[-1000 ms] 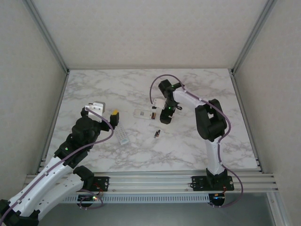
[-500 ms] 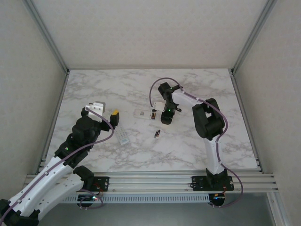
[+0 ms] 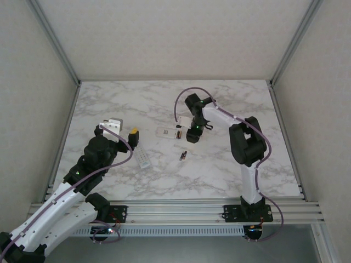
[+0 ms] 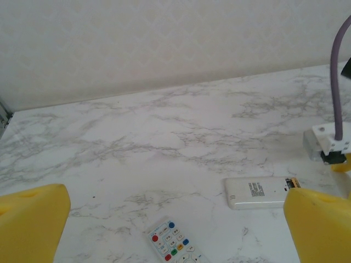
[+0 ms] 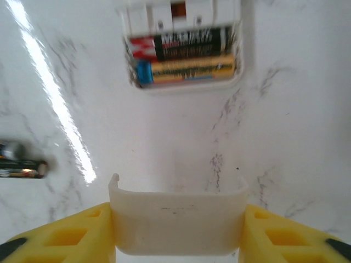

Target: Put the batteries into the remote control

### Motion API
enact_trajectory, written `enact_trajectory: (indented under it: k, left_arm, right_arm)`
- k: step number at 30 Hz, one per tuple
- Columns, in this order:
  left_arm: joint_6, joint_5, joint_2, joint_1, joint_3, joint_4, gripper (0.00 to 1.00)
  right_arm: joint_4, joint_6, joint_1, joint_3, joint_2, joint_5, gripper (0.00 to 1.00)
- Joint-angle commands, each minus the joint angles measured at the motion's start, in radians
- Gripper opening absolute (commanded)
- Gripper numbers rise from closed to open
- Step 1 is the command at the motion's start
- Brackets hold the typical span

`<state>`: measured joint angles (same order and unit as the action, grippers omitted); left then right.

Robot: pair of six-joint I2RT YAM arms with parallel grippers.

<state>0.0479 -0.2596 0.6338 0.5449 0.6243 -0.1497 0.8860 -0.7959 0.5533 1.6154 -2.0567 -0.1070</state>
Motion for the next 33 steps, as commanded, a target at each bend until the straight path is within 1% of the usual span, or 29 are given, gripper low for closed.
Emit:
enact_trajectory:
  k: [1, 7, 13, 33]
  left_arm:
    - [-0.007, -0.016, -0.01, -0.011, -0.003, 0.022, 1.0]
    - [-0.007, 0.005, 0.016, -0.012, 0.007, 0.025, 1.0]
    - [-0.006, 0.036, -0.005, -0.011, 0.002, 0.042, 1.0]
    - [-0.022, 0.029, -0.018, -0.011, -0.014, 0.039, 1.0]
  right_arm:
    - [-0.009, 0.083, 0.04, 0.014, 0.057, -0.053, 0.5]
    - [0.008, 0.131, 0.072, 0.139, -0.041, -0.064, 0.5]
    - [0.065, 0.101, 0.075, 0.237, -0.125, -0.05, 0.51]
    - [0.071, 0.105, 0.079, 0.263, -0.207, -0.066, 0.53]
